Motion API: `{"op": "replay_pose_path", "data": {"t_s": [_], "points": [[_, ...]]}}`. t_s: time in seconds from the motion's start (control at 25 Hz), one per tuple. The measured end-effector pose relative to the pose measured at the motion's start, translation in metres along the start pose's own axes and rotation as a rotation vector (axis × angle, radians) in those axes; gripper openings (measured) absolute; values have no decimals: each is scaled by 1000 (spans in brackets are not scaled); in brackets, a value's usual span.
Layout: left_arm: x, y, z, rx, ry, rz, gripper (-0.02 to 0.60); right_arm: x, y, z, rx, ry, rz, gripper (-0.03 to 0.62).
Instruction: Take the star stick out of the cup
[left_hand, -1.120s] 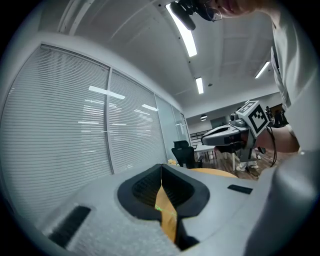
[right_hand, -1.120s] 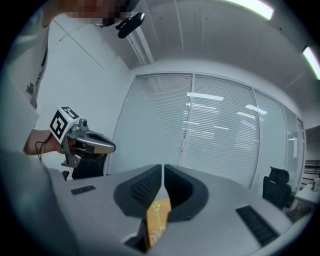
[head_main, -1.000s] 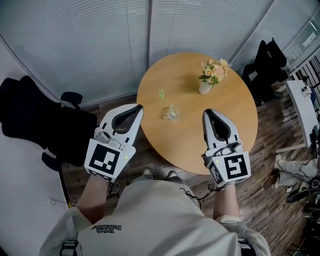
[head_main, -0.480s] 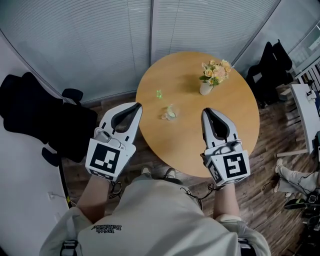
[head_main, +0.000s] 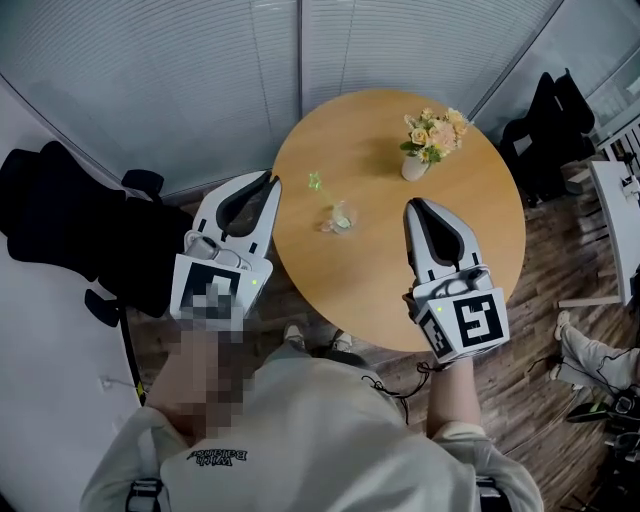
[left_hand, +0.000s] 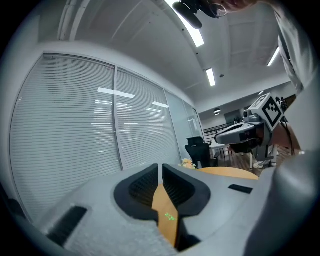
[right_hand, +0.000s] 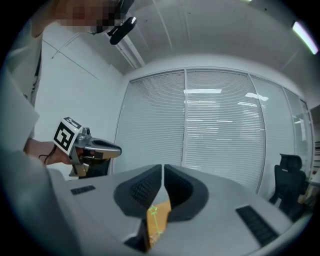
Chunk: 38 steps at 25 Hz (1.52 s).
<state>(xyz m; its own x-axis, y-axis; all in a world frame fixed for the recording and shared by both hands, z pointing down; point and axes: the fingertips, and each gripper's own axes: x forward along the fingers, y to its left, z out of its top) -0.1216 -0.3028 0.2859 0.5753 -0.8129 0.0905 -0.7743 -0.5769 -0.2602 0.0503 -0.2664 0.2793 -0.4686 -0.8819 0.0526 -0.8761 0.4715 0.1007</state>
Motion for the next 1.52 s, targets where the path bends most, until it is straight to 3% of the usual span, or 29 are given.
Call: {"op": "replay_pose_path", "data": {"t_s": [0.16,0.24,0.52,0.72,1.04,1.32,1.52], "points": [[19,18,7,1,-13,24,33,11,-12,1,11,-8,-7,37],[27,25,8,-22,-14,32,109,18,-14,0,2,-7,1,37],[66,25,-15,-53,46,-21,138,51,-18,-12,-16,16,28,37],[91,27,-49,-151,103,-54,138,71,-26,-26,17,29,32,37],[125,20,-117,-179,236,-89,138,102,-31,-67,46,85,49,37],[150,5,-173,-293,315,-157,138,124,-30,-104,76,137,71,37],[160,-10,-211,-329,386,-193,138,133,-28,-134,125,183,74,37]]}}
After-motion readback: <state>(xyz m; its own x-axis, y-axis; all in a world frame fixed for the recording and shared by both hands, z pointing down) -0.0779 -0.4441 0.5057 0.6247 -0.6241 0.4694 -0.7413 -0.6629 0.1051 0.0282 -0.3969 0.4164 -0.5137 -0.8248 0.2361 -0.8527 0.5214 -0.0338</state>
